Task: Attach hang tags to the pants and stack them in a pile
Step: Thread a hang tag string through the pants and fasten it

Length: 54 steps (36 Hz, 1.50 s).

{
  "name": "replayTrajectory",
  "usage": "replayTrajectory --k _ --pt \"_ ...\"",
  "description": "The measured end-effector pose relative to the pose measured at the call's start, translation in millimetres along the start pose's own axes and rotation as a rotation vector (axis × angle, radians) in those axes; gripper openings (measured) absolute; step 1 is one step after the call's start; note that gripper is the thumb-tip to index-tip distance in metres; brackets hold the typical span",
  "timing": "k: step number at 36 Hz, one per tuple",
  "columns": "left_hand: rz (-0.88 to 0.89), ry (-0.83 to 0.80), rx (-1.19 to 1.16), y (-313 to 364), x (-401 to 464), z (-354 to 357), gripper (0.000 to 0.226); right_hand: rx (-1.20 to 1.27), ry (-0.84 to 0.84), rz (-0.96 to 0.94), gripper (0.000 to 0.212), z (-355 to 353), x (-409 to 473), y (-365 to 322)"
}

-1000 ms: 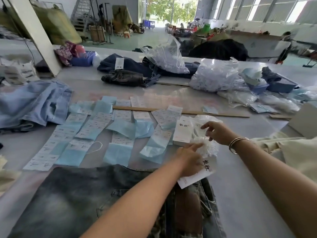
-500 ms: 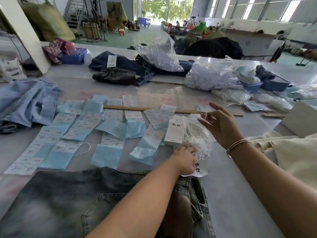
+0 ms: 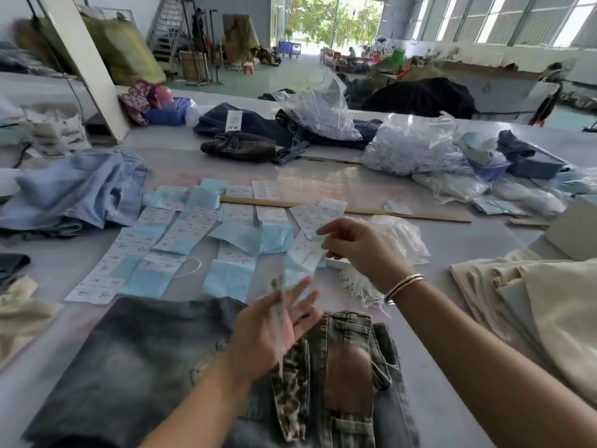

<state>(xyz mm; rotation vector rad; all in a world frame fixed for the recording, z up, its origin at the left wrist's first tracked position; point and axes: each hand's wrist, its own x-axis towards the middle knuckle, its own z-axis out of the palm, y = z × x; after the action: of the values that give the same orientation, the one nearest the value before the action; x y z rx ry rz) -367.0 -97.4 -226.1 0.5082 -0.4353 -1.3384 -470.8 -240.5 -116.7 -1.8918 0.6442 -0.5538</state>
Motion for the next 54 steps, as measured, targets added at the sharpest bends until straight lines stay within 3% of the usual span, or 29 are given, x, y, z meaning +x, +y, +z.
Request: replayTrajectory --k 6,9,11,13,17,25,30,33,35,37,39,44,47,51,54 --pt "0.202 0.314 -0.211 14 -26 -14 0.025 -0.274 -0.241 -0.026 0.021 51 -40 21" --pt "0.085 0.257 -0.167 23 -39 -18 0.022 -0.307 -0.365 0.052 0.033 69 -57 39" --pt "0.011 0.182 0.093 29 -47 -15 0.020 -0.135 -0.264 0.130 0.036 82 -63 48" --pt "-0.099 0.119 0.322 31 -52 -12 0.026 0.177 -0.182 0.229 0.025 95 -67 50" --pt "-0.267 0.001 0.550 41 -57 -6 0.012 0.560 -0.189 0.330 0.029 115 -74 44" --pt "-0.331 0.017 0.671 47 -68 -16 0.023 0.877 -0.051 0.420 0.017 121 -65 43" --pt "-0.291 0.174 0.666 41 -73 -29 0.033 1.198 0.280 0.330 0.025 112 -59 62" --pt "-0.273 0.290 0.670 37 -73 -34 0.044 0.998 0.351 0.314 0.027 111 -62 79" --pt "-0.242 0.336 0.766 33 -70 -36 0.047 0.810 0.318 0.249 0.034 115 -67 85" --pt "-0.181 0.360 0.858 30 -66 -36 0.047 0.600 0.227 0.179 0.026 121 -70 84" --pt "-0.104 0.359 0.872 27 -62 -35 0.037 0.433 0.173 0.136 0.018 128 -71 82" --pt "0.015 0.367 0.948 28 -60 -39 0.016 0.151 0.144 0.012 0.033 133 -76 86" --pt "0.057 0.372 1.035 30 -59 -41 0.016 0.027 0.096 -0.047 0.035 138 -79 86" --pt "0.121 0.362 1.120 32 -59 -38 0.017 -0.032 0.081 -0.070 0.020 140 -79 84" --pt "0.134 0.358 1.200 33 -60 -35 0.017 -0.086 0.069 -0.078 0.024 141 -80 87"
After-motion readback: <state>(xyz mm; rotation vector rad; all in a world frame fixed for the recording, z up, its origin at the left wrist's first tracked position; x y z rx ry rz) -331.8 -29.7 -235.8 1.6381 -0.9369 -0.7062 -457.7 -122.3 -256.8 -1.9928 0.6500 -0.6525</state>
